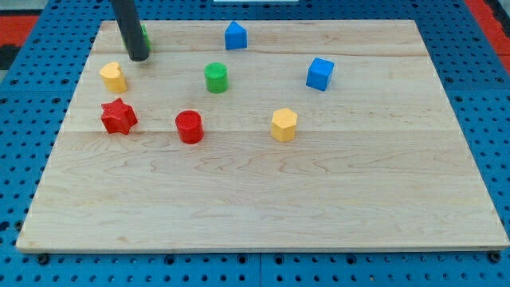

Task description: Push the green star to the top left of the green circle

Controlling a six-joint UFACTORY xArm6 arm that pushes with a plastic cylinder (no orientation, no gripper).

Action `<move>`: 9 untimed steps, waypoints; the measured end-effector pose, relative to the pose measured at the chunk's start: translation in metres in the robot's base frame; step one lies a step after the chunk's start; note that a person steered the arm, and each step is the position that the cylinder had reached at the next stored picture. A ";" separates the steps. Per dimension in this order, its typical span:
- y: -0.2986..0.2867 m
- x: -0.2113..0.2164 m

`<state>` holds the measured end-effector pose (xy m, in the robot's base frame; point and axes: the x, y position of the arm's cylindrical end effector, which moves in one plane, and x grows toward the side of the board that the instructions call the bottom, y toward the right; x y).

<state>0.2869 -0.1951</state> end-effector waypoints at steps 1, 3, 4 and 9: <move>-0.010 0.000; -0.064 -0.012; -0.070 -0.037; -0.045 -0.071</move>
<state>0.2161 -0.2396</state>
